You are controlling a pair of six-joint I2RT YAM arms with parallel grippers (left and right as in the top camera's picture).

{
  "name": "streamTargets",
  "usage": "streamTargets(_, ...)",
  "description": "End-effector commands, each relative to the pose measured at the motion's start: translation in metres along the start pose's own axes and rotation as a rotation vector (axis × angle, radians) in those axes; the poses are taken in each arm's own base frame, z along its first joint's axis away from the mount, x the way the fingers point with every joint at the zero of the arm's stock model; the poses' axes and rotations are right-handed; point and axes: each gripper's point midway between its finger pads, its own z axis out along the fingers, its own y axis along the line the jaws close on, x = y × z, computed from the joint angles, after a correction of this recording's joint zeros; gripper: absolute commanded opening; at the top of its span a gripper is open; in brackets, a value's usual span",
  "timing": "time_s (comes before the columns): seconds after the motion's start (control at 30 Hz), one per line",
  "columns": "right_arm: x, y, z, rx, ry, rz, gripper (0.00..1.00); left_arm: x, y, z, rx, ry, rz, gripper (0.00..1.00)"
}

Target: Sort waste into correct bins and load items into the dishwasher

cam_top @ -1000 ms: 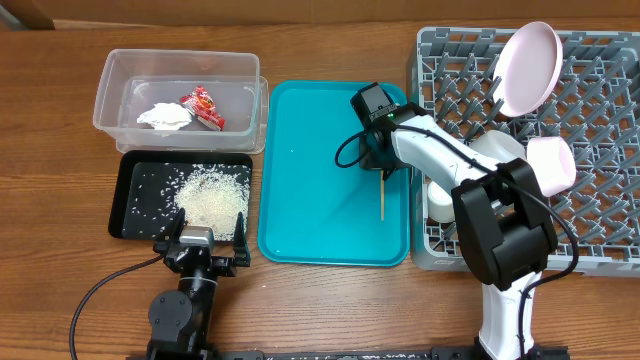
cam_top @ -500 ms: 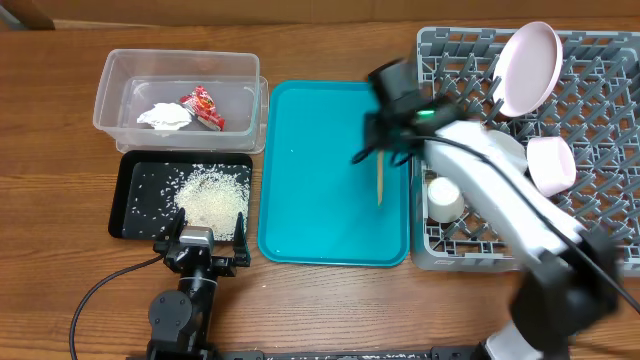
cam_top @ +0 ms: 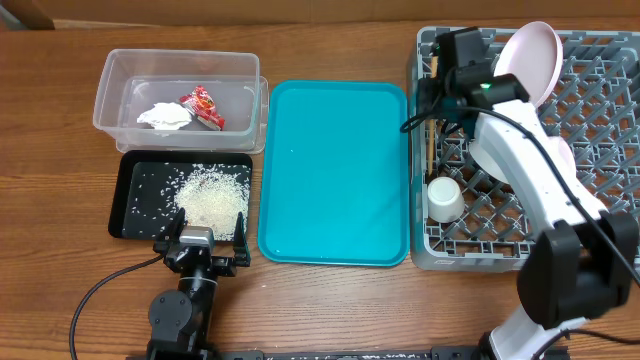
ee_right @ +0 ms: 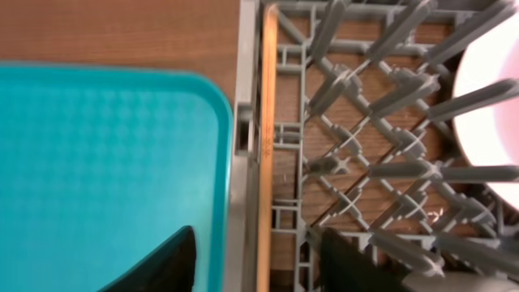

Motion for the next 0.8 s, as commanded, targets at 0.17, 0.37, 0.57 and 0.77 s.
streamTargets(0.17, -0.017, 0.031, -0.103, -0.122, -0.109, -0.066, 0.54, -0.001, 0.000, 0.000, 0.000, -0.008, 0.008, 1.00)
streamTargets(0.37, 0.024, 0.088, -0.230, -0.338, -0.219, -0.209, 1.00, -0.001, 0.000, 0.000, 0.000, -0.008, 0.008, 1.00)
streamTargets(0.57, 0.057, 0.119, -0.310, -0.511, -0.339, -0.328, 1.00, -0.001, 0.000, 0.000, 0.000, -0.008, 0.008, 1.00)
streamTargets(0.77, 0.082, 0.092, -0.326, -0.457, -0.325, -0.351, 1.00, -0.001, 0.000, 0.000, 0.000, -0.008, 0.008, 1.00)
